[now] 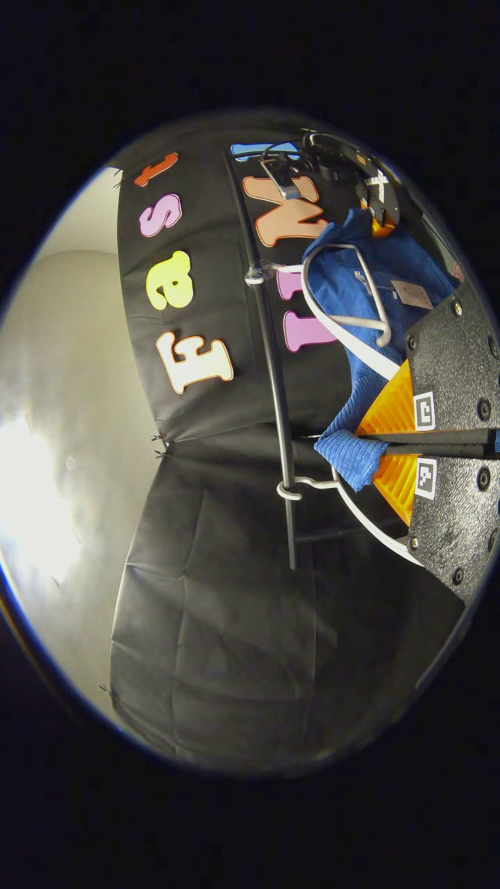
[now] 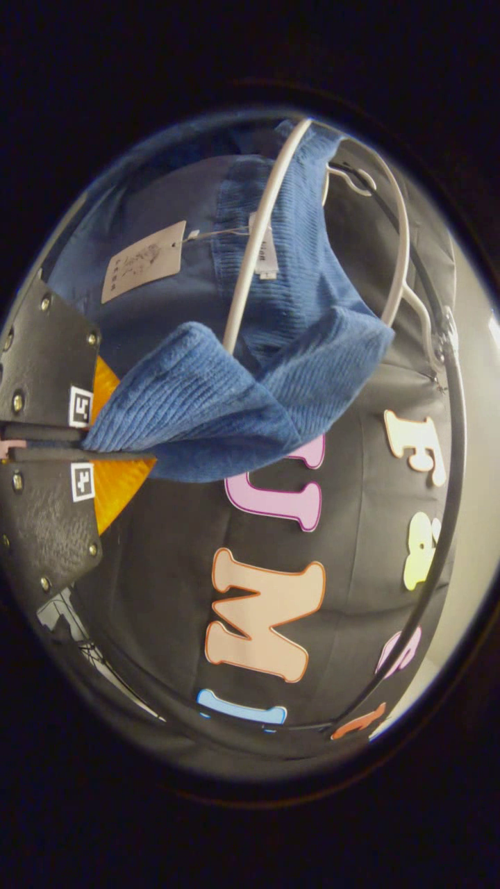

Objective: Grasp the clothes on the hanger with both hands and then place them into the laundry hamper below.

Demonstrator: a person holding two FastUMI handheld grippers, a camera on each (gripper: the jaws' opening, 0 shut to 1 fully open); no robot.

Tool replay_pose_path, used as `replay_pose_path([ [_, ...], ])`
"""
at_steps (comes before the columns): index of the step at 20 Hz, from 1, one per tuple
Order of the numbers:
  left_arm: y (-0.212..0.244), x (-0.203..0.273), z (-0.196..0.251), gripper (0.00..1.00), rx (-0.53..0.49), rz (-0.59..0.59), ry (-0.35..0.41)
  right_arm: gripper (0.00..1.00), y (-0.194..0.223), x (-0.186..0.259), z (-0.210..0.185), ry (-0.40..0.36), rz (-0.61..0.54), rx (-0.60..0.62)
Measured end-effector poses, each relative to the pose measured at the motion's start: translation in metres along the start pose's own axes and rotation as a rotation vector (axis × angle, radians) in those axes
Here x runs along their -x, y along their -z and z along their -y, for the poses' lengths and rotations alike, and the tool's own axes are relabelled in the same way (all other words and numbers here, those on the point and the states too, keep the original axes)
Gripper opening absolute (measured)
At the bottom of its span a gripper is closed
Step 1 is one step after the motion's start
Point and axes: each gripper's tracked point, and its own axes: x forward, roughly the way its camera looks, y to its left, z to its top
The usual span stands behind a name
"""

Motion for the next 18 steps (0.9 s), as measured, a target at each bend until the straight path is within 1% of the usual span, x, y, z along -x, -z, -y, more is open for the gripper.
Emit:
replay_pose_path([
  [6,0.026,-0.009,0.005,0.01,-0.03,-0.026,0.002,0.03,-0.052,-0.007,0.037,0.048,0.097,-0.022],
  [10,0.045,-0.017,0.01,0.0,-0.03,-0.05,0.009,0.04,-0.09,-0.019,0.071,0.091,0.159,-0.079],
  [12,0.056,-0.019,0.015,0.01,-0.027,-0.065,0.029,0.04,-0.103,-0.03,0.077,0.092,0.17,-0.104],
  [14,0.063,-0.022,0.02,0.0,-0.024,-0.065,0.045,0.08,-0.105,-0.04,0.081,0.102,0.18,-0.091],
  [18,0.083,-0.025,0.031,0.0,-0.023,-0.085,0.084,0.09,-0.079,-0.063,0.078,0.1,0.138,-0.075],
])
